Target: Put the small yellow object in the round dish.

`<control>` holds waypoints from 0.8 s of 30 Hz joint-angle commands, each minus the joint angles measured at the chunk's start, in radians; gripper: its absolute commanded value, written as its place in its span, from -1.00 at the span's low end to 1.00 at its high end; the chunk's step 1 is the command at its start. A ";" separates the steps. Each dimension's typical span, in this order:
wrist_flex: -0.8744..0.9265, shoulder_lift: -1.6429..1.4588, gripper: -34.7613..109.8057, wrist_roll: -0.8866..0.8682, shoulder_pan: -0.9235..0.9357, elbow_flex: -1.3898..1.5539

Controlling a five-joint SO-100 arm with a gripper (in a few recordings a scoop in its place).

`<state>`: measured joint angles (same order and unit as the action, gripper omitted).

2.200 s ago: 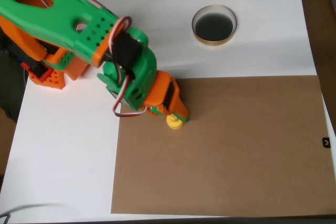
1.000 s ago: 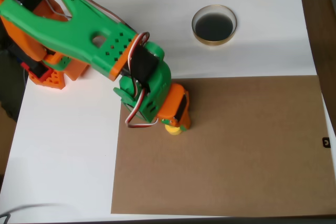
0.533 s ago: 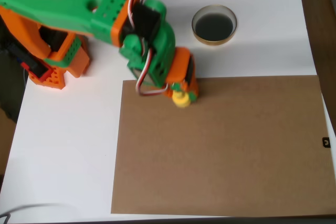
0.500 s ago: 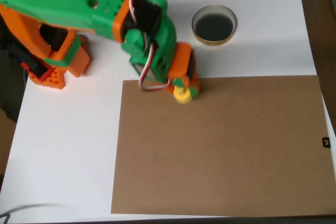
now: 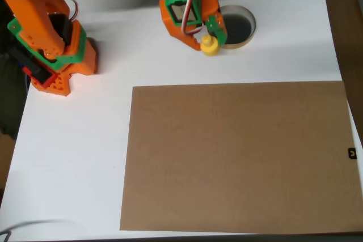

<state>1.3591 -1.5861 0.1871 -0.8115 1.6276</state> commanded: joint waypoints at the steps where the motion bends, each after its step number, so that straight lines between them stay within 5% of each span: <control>1: -0.020 0.012 -0.53 0.014 -0.063 -0.044; 24: -0.043 0.379 -0.53 -0.035 -0.219 -0.414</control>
<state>1.3023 -1.1888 0.1519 -1.0078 1.3162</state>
